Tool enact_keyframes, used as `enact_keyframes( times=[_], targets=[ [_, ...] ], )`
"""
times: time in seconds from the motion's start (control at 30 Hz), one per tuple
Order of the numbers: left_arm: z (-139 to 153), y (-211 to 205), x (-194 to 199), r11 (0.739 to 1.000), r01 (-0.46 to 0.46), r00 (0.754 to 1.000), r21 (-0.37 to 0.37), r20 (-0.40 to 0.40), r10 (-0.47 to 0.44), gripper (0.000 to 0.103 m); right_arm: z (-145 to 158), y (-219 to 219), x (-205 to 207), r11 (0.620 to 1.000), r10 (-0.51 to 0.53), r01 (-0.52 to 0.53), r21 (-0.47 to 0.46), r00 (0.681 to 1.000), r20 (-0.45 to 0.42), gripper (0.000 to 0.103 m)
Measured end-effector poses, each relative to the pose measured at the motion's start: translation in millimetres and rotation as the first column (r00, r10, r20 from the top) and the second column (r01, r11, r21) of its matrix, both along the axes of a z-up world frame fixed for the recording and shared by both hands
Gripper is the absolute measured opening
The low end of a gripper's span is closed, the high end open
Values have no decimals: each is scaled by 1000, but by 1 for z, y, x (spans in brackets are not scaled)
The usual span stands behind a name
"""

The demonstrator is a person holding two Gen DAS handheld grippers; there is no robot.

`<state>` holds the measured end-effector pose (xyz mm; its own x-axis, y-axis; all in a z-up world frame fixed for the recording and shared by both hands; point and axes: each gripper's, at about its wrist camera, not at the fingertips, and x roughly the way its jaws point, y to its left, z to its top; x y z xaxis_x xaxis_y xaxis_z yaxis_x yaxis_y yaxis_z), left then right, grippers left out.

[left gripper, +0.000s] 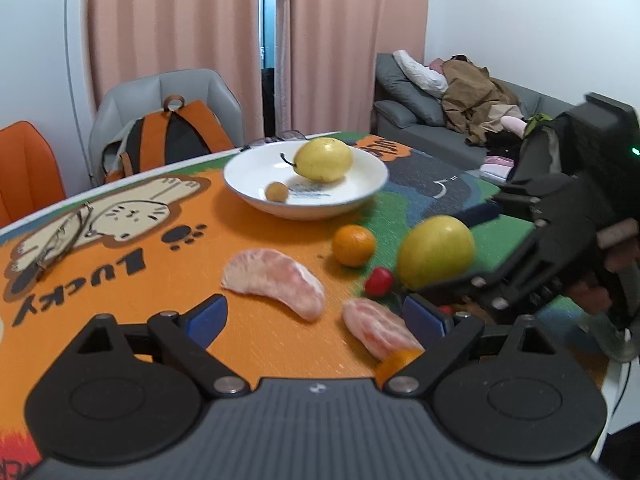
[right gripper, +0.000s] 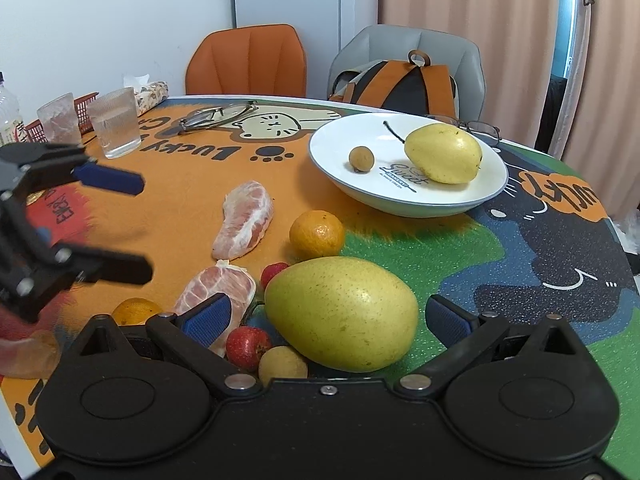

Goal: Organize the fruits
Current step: 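Grasp the second yellow pear with the right gripper while the left gripper approaches the mandarin orange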

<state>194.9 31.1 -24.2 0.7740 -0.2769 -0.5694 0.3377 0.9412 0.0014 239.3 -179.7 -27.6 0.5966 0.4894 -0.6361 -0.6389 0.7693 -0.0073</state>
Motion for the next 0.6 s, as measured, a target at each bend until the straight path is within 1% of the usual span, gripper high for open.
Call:
enact_keyframes(
  times=[0.1,0.17,0.23,0.37,0.6],
  targets=[
    [-3,-4,-6,1000,17,1000,7,-1,-17,94,-1,0,1,1000,-22,22,3,1000,8,102],
    [-6,-7,-11,999,36,999,5,-6,-36,94,-1,0,3,999,-32,32,4,999,6,99],
    [-8,-9,-14,998,55,998,4,-13,-55,94,-1,0,3,999,-37,37,-5,999,4,89],
    [-12,-16,-19,996,87,996,22,-24,-87,94,-4,3,3,999,-34,34,-25,999,-3,82],
    [-20,-22,-23,993,120,992,23,-51,-118,94,-6,4,1,999,-43,44,-29,999,15,80]
  ],
)
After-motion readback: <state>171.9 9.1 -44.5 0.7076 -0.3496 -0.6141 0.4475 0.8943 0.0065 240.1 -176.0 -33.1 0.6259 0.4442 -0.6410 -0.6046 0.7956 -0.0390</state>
